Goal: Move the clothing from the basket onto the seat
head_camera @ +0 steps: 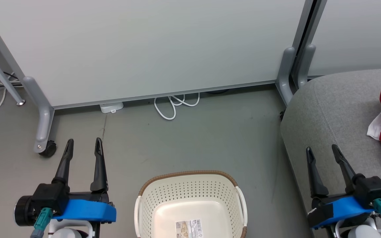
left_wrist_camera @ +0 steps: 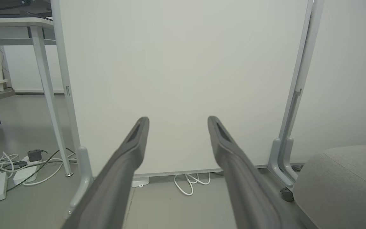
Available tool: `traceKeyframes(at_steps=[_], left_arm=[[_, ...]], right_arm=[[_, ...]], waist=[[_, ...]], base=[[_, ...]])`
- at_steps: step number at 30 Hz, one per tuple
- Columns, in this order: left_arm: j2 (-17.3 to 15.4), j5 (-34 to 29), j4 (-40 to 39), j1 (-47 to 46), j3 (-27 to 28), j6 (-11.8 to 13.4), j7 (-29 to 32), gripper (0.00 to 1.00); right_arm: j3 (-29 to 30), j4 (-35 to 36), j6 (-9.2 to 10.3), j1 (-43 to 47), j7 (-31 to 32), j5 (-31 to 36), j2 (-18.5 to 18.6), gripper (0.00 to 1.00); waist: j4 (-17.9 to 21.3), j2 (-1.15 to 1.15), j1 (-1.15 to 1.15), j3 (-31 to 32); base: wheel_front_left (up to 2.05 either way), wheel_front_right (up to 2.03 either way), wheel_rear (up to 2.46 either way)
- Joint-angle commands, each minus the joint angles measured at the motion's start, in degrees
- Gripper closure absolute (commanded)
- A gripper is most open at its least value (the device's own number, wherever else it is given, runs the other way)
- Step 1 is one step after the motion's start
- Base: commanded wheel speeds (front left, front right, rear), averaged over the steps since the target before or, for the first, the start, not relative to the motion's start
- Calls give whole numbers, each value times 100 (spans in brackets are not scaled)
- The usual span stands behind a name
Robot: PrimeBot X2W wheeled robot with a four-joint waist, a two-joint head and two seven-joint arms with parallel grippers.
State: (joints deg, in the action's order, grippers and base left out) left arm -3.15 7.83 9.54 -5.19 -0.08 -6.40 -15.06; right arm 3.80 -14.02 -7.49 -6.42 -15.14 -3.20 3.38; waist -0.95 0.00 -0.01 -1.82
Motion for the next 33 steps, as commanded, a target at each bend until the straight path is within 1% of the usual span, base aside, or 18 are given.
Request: traceKeyframes(at_steps=[1, 14, 24, 25, 30, 33], left_arm=[[20, 19, 67, 94, 35, -34, -17, 0], [29, 178, 277, 276, -30, -110, -17, 0], [29, 75, 349, 289, 1, -118, -17, 0], [21, 80, 357, 260, -32, -79, 2, 100], [29, 180, 531, 369, -32, -79, 58, 100], [28, 535, 540, 336, 6, -81, 156, 100]], right_arm=[[16, -13, -1, 138, -1, -41, -22, 0], [61, -79, -1, 376, -1, -63, -52, 0], [10, -113, -1, 380, -1, -141, -53, 0], [15, -131, 0, 319, 0, -143, -43, 100], [44, -330, 0, 332, 46, -242, -59, 100], [92, -353, 0, 284, 172, -603, -58, 100]], waist=[[-20, 0, 1, 28], [-131, 0, 1, 102], [-175, 0, 1, 169], [-176, 0, 1, 169], [-175, 0, 1, 170], [-168, 0, 1, 170]], base=[[0, 0, 0], [0, 0, 0], [0, 0, 0], [0, 0, 0], [0, 0, 0], [0, 0, 0]])
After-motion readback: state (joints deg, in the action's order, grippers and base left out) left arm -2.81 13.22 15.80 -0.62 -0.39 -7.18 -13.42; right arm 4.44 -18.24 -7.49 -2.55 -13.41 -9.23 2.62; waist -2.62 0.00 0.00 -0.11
